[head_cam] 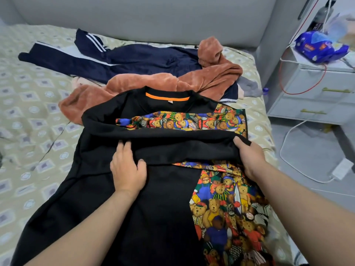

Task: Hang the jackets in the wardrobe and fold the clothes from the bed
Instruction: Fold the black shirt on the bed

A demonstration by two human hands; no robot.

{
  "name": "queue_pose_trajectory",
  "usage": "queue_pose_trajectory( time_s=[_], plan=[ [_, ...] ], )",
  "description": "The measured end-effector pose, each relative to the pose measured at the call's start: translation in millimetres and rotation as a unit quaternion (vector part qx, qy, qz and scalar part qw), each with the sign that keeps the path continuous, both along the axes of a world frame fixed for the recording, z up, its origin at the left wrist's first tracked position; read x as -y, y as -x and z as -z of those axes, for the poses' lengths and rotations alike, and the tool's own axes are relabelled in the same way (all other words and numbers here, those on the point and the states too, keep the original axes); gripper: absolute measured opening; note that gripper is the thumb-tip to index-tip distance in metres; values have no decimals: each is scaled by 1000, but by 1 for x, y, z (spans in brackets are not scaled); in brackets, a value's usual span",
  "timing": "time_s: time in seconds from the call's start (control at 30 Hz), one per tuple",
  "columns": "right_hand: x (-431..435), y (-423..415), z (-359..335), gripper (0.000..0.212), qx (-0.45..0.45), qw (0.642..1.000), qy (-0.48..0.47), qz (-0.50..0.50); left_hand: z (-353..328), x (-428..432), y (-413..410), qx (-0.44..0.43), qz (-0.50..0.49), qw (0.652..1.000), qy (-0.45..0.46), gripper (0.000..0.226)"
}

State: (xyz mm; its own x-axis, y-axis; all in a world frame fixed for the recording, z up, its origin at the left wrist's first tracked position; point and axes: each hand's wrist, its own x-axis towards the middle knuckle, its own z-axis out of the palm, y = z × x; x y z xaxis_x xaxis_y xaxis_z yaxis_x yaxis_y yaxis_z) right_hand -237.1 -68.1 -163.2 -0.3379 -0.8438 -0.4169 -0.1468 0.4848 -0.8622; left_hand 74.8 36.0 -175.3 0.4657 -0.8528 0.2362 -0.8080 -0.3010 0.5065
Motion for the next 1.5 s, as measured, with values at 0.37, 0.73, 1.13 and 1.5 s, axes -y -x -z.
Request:
queue_pose_trajectory(
  time_s=[0.37,0.73,1.13,1.5],
  plan=[
    [-10,-17,-9,34,-43,991,48,-114,-84,90,-127,183,-111,976,26,42],
    [4,-38,-13,38,-53,989,27,-133,-94,136,-217,165,119,942,-268,47],
    [12,-33,-19,24,169,982,-53,-65,-168,129,-137,-245,45,912,-327,23],
    [10,-35,-17,16,214,974,-66,-29,-119,120,-174,-512,19,853,-100,18]
  ],
)
